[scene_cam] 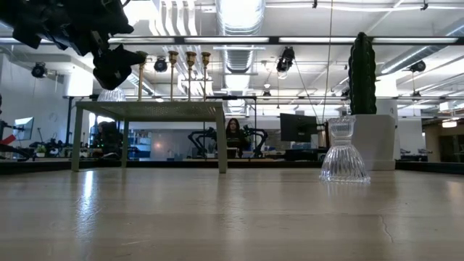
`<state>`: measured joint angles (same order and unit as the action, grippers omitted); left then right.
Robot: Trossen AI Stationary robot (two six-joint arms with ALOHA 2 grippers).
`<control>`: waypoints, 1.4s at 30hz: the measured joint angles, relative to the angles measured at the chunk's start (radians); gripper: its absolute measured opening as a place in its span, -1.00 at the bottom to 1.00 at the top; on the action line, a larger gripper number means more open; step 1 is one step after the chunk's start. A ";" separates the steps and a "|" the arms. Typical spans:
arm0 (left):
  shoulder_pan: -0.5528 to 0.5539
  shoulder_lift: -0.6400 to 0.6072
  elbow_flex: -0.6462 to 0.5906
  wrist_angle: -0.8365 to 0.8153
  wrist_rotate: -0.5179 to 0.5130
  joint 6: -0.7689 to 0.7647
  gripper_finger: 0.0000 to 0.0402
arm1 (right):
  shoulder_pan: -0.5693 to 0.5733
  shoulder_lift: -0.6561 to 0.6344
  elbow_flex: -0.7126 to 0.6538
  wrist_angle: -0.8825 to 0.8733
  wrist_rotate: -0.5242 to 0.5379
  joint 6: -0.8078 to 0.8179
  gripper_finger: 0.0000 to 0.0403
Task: Pick & Place candle stick holders
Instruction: Put the purple glass candle holder on the shelf
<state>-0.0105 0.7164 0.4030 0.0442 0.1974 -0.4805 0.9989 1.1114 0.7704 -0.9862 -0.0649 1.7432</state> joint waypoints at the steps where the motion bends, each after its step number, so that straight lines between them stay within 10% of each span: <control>1: 0.000 0.000 0.000 -0.011 0.000 0.000 0.16 | 0.000 -0.001 0.000 0.000 -0.001 0.000 -0.57; 18: 0.000 0.002 0.000 -0.065 0.001 -0.040 0.16 | 0.000 0.003 -0.074 0.057 -0.026 -0.004 -0.52; 30: 0.000 0.007 0.000 -0.087 0.048 -0.053 0.16 | -0.012 -0.007 -0.093 0.103 -0.044 -0.064 -0.88; 42: -0.013 0.007 0.000 -0.060 -0.107 0.019 0.16 | -0.284 -0.014 -0.017 0.158 -0.039 -0.438 -0.88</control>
<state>-0.0235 0.7238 0.4034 -0.0158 0.0900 -0.4617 0.7145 1.0971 0.7535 -0.8286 -0.1043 1.3056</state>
